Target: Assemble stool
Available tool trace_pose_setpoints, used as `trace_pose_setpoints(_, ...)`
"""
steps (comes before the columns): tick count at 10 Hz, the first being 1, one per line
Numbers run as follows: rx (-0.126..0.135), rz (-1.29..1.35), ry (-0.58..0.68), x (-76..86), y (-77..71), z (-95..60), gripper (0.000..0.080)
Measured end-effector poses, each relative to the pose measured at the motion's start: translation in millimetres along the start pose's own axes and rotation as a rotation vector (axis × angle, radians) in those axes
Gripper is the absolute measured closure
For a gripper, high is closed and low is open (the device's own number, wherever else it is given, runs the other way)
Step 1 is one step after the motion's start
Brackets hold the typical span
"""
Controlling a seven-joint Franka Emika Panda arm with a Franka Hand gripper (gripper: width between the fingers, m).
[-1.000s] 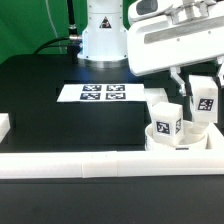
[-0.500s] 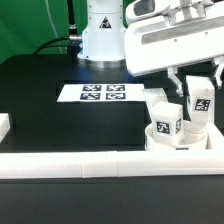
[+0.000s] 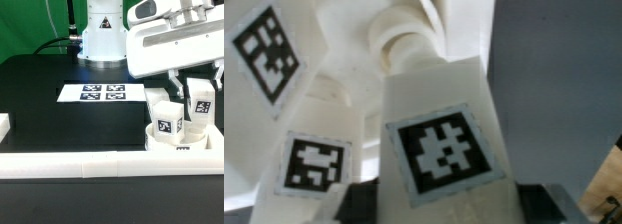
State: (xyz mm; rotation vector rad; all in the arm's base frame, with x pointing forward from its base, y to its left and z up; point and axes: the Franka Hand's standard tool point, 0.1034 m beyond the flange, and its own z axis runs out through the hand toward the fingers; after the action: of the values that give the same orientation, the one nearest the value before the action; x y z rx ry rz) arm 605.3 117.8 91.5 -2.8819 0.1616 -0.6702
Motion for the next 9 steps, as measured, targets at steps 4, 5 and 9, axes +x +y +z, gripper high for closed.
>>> trace_pose_setpoints(4, -0.005, 0.002, 0.028, -0.9, 3.4, 5.4, 0.0472)
trace_pose_setpoints(5, -0.008, 0.001, 0.055, 1.3, 5.2, 6.5, 0.0472)
trace_pose_setpoints(9, -0.010, 0.001, 0.077, 3.6, 6.0, 7.1, 0.0418)
